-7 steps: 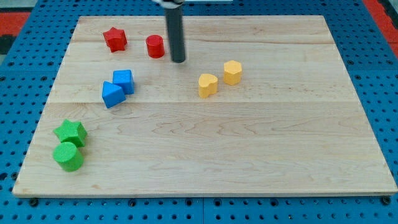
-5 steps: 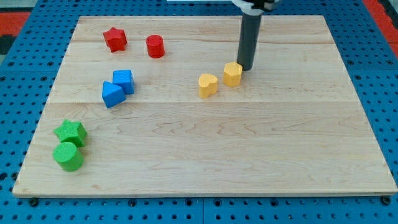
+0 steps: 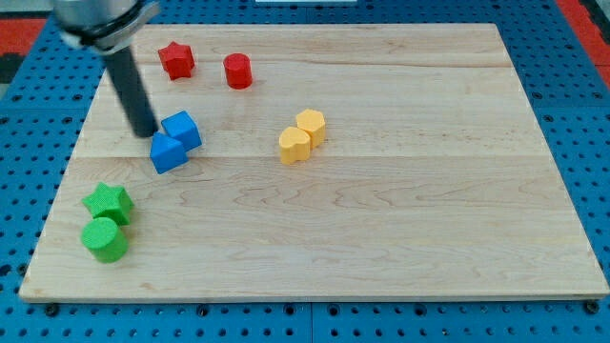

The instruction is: Separate blue cube and yellow hexagon from blue triangle and yellow heart

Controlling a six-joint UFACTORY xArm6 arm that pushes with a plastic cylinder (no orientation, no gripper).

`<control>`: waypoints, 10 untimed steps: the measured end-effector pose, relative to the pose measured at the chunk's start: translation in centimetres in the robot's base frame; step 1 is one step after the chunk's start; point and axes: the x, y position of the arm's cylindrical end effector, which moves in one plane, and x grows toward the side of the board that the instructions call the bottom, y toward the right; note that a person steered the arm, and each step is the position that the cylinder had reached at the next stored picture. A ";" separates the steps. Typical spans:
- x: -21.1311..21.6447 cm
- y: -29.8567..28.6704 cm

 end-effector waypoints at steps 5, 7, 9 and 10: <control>-1.7 9.3; -3.2 9.0; -8.0 4.4; -9.4 9.3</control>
